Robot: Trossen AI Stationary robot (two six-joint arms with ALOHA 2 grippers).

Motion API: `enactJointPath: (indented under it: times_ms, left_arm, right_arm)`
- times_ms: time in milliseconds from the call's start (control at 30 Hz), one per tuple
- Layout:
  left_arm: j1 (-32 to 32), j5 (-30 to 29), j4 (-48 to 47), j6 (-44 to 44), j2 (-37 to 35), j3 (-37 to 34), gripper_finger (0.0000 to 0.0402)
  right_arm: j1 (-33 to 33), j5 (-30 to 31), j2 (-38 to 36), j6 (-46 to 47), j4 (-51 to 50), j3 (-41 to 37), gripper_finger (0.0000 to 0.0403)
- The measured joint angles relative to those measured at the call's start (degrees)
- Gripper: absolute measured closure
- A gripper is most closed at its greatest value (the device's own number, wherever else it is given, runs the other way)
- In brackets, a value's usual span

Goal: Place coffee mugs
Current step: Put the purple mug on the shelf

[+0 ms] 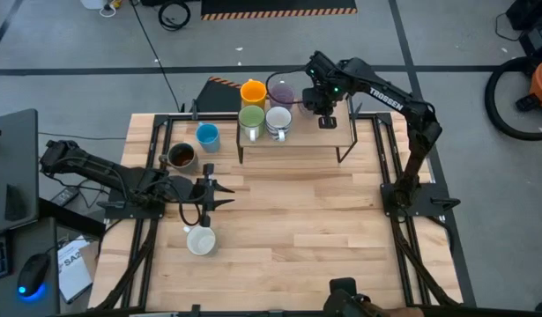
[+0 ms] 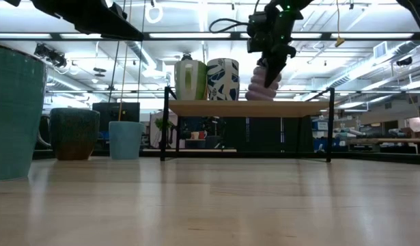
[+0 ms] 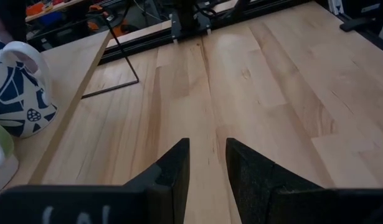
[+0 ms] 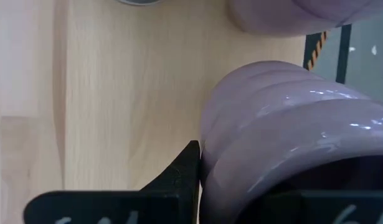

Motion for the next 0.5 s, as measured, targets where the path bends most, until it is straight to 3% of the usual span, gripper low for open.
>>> enactJointPath:
  times_ms: [500]
  left_arm:
    - [0.0,0.0,-0.1,-0.9,0.0,0.0,0.0292]
  right_arm:
    - [-1.2,-1.7,0.0,1.5,-0.2,-1.1,0.0353]
